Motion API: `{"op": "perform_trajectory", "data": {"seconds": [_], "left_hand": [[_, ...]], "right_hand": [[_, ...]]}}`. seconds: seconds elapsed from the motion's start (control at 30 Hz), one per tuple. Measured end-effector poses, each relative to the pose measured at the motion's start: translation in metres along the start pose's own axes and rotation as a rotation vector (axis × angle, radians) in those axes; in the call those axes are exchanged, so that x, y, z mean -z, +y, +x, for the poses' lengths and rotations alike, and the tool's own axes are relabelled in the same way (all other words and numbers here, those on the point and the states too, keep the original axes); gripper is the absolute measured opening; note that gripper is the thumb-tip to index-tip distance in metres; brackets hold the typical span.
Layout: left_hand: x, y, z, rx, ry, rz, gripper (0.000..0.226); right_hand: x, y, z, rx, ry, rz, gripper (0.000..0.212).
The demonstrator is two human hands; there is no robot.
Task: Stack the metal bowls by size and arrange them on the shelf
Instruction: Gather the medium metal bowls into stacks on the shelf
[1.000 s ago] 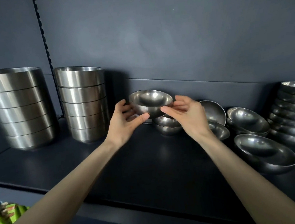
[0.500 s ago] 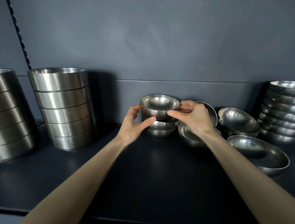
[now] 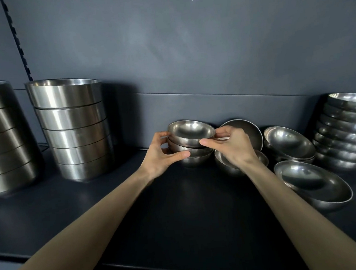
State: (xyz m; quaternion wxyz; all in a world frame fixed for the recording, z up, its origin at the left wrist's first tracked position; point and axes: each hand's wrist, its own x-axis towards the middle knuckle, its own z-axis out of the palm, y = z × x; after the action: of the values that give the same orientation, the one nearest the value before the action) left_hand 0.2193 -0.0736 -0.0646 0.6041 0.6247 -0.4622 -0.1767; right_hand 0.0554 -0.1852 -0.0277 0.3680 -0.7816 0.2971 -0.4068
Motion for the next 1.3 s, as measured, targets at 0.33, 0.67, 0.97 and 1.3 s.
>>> {"op": "perform_trajectory", "data": {"seconds": [0.33, 0.67, 0.97, 1.3], "left_hand": [[0.033, 0.004, -0.037, 0.029, 0.068, -0.040, 0.086], [0.033, 0.000, -0.048, 0.027, 0.095, -0.058, 0.067], [0.031, -0.004, -0.047, -0.005, 0.065, -0.070, 0.056], [0.029, -0.005, -0.046, -0.023, 0.035, -0.030, 0.062]], "right_hand": [[-0.020, -0.017, -0.021, 0.004, -0.081, 0.071, 0.036], [-0.020, -0.012, -0.023, -0.002, -0.232, 0.126, 0.085], [-0.019, -0.016, -0.019, 0.003, -0.206, 0.106, 0.078], [-0.020, -0.012, -0.018, 0.003, -0.191, 0.101, 0.073]]}}
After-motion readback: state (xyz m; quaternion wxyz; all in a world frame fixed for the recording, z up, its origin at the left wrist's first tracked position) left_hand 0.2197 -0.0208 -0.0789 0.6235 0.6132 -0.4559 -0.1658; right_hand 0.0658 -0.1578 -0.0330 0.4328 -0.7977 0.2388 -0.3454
